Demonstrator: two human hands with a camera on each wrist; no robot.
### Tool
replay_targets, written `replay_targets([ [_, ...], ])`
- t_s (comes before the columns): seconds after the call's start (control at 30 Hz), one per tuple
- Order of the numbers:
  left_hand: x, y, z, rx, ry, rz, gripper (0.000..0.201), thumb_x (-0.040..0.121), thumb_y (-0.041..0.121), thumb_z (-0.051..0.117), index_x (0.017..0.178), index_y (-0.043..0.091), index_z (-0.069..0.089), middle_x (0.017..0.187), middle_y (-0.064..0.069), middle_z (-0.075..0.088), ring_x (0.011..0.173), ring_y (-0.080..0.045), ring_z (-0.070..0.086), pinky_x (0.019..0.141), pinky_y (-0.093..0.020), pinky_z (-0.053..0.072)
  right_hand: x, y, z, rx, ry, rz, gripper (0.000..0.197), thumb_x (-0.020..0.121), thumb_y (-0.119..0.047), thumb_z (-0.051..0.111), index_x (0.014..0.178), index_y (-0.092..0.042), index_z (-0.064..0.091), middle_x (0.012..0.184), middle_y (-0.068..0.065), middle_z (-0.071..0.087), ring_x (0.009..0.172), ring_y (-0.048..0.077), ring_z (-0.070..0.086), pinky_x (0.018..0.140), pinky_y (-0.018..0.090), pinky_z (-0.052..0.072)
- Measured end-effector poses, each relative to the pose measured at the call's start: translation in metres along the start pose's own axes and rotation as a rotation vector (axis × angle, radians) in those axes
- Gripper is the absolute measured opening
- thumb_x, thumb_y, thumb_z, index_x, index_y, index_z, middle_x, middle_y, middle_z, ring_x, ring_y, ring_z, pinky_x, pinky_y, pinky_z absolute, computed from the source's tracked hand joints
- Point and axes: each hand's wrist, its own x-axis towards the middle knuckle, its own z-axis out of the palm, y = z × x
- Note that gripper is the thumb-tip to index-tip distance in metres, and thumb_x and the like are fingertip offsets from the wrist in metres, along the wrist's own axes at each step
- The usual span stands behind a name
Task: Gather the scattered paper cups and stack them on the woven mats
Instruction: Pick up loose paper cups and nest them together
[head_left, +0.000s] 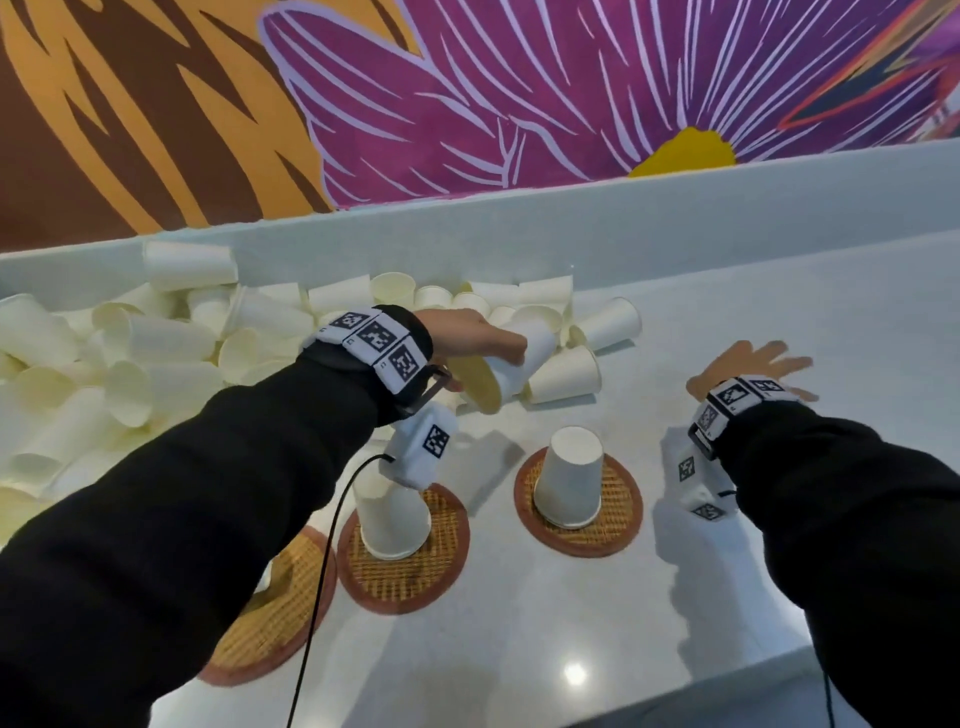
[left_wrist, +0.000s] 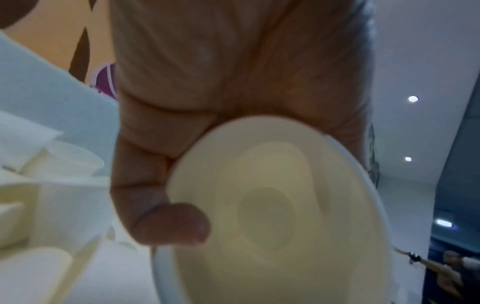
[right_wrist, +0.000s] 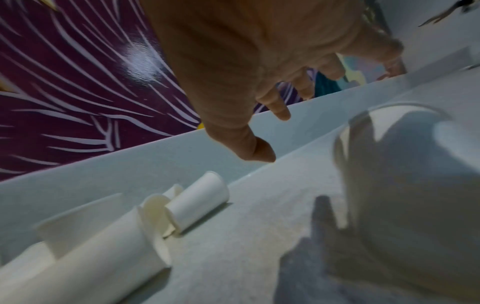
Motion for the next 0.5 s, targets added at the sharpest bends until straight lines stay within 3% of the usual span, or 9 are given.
replay_targets([
  [0.1,0.004,0.008,0.010,-0.120,-0.061,-0.017,0.061,0.053,0.051,0.069,0.104,0.019,0.061,0.105,-0.010,0.069,0.093,-0.024,0.068,0.073,-0.026,0.055,0.001,0.025,0.011,-0.175,-0.106,-0.061,0.066,0.086,-0.031,0.052,0.145,-0.014,0.029,0.155,0.021,0.011,0.141,0.047,0.008,0.107,0.068,0.020],
  [0.23,0.011,0.014,0.020,-0.208,-0.117,-0.025,0.078,0.051,0.049,0.072,0.121,0.019,0.053,0.111,-0.010,0.066,0.099,-0.024,0.065,0.075,-0.026,0.054,0.001,0.039,0.020,-0.357,-0.190,-0.159,0.055,0.080,-0.038,0.055,0.133,-0.037,0.041,0.141,0.012,0.025,0.134,0.038,0.021,0.105,0.050,0.035],
  [0.3,0.015,0.016,0.024,-0.229,-0.135,-0.028,0.082,0.052,0.048,0.073,0.125,0.020,0.050,0.114,-0.010,0.064,0.103,-0.024,0.063,0.082,-0.027,0.055,0.006,0.037,0.019,-0.231,-0.176,-0.131,0.043,0.080,-0.031,0.058,0.122,-0.023,0.052,0.128,0.011,0.041,0.124,0.033,0.037,0.097,0.042,0.039],
  [0.37,0.018,0.018,0.025,-0.245,-0.137,-0.032,0.077,0.057,0.047,0.072,0.125,0.020,0.050,0.116,-0.011,0.063,0.105,-0.024,0.062,0.088,-0.028,0.054,0.011,0.033,0.015,0.064,-0.142,-0.092,0.026,0.080,-0.019,0.063,0.099,-0.002,0.061,0.112,0.018,0.058,0.108,0.034,0.056,0.088,0.037,0.044],
  [0.4,0.018,0.018,0.025,-0.252,-0.132,-0.034,0.073,0.059,0.046,0.072,0.124,0.020,0.051,0.115,-0.011,0.063,0.104,-0.024,0.063,0.088,-0.028,0.053,0.013,0.030,0.012,0.186,-0.129,-0.086,0.019,0.081,-0.015,0.064,0.087,0.002,0.059,0.103,0.021,0.062,0.099,0.035,0.060,0.081,0.035,0.045],
  [0.43,0.019,0.019,0.024,-0.262,-0.122,-0.036,0.067,0.063,0.046,0.071,0.122,0.019,0.052,0.112,-0.011,0.064,0.101,-0.024,0.063,0.086,-0.027,0.053,0.014,0.027,0.007,0.244,-0.110,-0.089,0.017,0.082,-0.013,0.063,0.080,0.003,0.057,0.098,0.023,0.064,0.090,0.034,0.061,0.075,0.034,0.044],
  [0.5,0.022,0.019,0.023,-0.300,-0.069,-0.057,0.055,0.068,0.046,0.069,0.113,0.017,0.056,0.099,-0.009,0.066,0.087,-0.022,0.063,0.076,-0.025,0.051,0.013,0.017,-0.004,0.331,-0.057,-0.109,0.019,0.087,-0.016,0.059,0.082,0.003,0.058,0.103,0.025,0.065,0.081,0.031,0.055,0.071,0.031,0.040],
])
